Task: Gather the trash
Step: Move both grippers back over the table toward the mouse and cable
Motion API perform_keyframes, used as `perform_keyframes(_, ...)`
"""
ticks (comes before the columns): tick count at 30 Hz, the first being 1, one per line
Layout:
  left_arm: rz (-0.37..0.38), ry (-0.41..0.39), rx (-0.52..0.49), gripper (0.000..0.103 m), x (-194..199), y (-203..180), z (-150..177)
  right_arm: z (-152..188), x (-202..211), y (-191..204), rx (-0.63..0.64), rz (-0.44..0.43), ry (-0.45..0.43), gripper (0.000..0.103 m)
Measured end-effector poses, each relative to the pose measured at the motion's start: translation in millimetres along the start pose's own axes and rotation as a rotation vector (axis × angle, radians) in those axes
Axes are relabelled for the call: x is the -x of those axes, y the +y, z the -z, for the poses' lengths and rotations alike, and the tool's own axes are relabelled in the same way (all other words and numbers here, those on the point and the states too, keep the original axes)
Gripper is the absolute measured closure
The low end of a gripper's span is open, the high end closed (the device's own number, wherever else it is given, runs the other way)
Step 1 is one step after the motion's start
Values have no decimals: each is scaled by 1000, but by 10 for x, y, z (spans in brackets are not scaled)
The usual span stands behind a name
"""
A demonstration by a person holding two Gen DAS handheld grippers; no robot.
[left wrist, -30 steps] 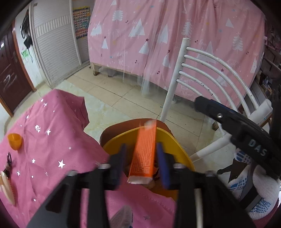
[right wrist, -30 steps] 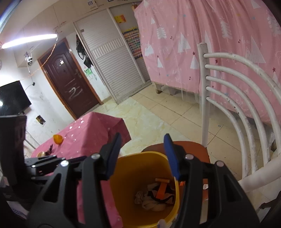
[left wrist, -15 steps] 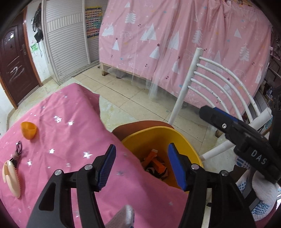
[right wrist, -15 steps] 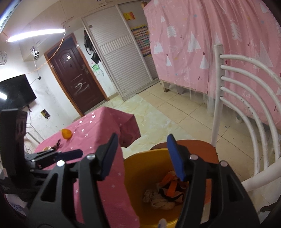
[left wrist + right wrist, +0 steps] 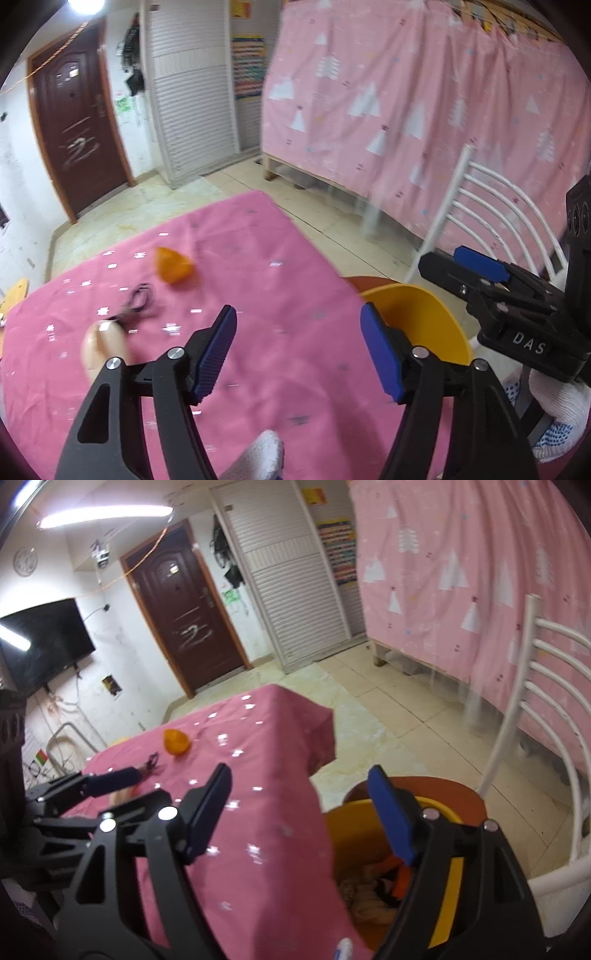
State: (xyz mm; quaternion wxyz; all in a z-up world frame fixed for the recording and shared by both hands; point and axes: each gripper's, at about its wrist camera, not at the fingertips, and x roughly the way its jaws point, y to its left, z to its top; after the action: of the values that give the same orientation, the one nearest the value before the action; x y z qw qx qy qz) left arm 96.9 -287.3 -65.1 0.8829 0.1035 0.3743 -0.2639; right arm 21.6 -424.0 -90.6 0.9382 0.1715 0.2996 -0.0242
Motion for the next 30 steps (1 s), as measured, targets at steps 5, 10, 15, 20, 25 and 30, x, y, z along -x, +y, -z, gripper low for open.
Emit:
perform_keyframes(5,-66,-21,55,39,117,472,3,-42,-176,345,57,-30,32,23)
perform_keyframes(10,-138,-14,125,38,141,984,56,-30,-367,682,113,-51,69,22)
perform_keyframes(15,-180,11,185,38,80,1386,138,-1,-513,926,151,-63,100,18)
perform_keyframes(20,-183,69,200,37,-88,1630,244,10,-647,1121,184,-71,125,17)
perform_keyframes(25,-159,117,189,36,-282,1668,322,-3,-762,1247,209,-76,145,16)
perform_keyframes(30,-115,138,177,36,-416,1638,355,-61,-858,1388,233,-89,158,13)
